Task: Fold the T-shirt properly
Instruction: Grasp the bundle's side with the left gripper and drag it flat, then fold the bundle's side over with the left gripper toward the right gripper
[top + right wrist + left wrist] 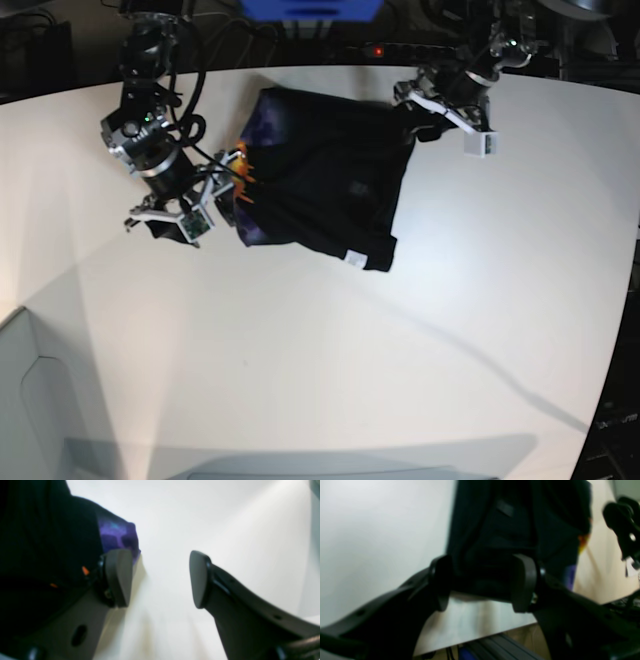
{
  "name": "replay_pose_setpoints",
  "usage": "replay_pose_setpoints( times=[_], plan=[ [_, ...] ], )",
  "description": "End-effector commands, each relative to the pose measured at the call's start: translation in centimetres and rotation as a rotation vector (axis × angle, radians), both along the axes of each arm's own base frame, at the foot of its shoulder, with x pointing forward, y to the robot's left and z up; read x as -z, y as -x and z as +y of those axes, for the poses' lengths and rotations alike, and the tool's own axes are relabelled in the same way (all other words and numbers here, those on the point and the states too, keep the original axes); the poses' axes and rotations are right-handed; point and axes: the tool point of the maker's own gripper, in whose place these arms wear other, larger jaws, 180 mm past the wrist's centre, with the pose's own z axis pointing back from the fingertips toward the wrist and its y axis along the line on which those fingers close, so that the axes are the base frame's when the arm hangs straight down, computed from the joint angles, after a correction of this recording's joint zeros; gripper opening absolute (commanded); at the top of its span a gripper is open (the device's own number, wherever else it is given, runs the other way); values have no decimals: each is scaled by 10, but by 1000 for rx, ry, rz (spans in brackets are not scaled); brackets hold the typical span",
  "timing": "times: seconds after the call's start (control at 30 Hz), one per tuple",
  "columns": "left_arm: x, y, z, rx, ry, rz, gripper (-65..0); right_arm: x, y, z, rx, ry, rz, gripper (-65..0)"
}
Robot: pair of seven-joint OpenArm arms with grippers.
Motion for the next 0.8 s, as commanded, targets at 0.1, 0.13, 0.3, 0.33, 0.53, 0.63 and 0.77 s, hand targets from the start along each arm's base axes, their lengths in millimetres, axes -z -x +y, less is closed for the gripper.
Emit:
replay_pose_setpoints(
  times=[0.1,0.13,0.3,0.33,0.53,0.63,0.77],
  plan=[
    [-12,-13,-4,9,16,-53,-299,-12,-6,3,-9,-18,-47,-285],
    [-12,-12,-5,10,16,-52,-302,-12,-6,3,-9,-18,-47,-285],
    [-7,-10,-4,7,16,-37,-475,-12,-6,2,-9,-15,-45,-285],
    [-5,-9,-2,5,15,-31,-530,-12,-6,2,-9,-15,-45,-285],
    [-11,-2,4,-1,0,-32,-648,-12,-6,2,-9,-13,-46,-285],
    [-13,0,15,-31,-11,-35,-650,-12,-6,2,-9,-15,-46,-285],
    [-20,-3,34,-94,19,-48,-650,-12,-6,3,-10,-17,-45,-285]
  ],
)
